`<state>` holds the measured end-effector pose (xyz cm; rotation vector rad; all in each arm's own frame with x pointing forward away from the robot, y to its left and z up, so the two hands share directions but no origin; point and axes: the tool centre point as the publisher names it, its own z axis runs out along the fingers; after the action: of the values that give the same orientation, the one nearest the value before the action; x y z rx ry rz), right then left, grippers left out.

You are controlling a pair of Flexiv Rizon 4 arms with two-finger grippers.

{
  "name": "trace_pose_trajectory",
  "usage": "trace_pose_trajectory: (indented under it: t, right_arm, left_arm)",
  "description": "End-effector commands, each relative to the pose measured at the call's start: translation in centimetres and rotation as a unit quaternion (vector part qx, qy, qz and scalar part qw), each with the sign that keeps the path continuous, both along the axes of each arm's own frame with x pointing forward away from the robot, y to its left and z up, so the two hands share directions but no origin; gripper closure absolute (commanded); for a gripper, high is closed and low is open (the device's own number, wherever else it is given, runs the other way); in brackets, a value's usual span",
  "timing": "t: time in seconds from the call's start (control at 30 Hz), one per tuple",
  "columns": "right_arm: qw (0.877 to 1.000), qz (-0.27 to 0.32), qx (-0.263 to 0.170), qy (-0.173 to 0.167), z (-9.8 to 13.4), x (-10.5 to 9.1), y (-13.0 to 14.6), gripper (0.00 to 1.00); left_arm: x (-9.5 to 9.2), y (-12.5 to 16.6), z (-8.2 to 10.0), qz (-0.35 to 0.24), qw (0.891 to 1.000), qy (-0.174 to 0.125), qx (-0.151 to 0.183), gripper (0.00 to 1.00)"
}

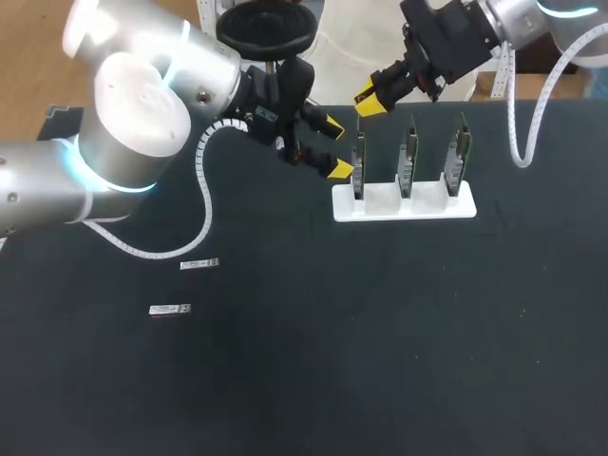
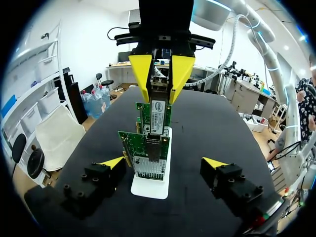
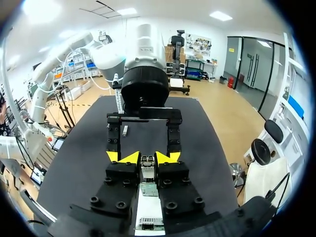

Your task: Pick up the optical module with the left hand, and insert it into the network port with the right hand.

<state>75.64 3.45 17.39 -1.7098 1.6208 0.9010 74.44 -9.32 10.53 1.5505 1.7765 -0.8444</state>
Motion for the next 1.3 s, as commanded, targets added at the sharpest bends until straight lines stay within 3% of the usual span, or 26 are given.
trace_pose_trajectory:
  t: [0.03,1.3]
  right_arm:
    - [1.0,-0.001,0.0,-0.002,-0.28,-0.1,0.02,1.0]
    - [1.0,-0.001,-0.017,-0.018,-0.42,0.2,-0.15,1.0]
  left_arm:
    - [0.11,-0.11,0.09,0.0,1.0,0.002,0.003,0.0]
    - [0.11,-0.11,0.09,0.0,1.0,0.002,0.003,0.0]
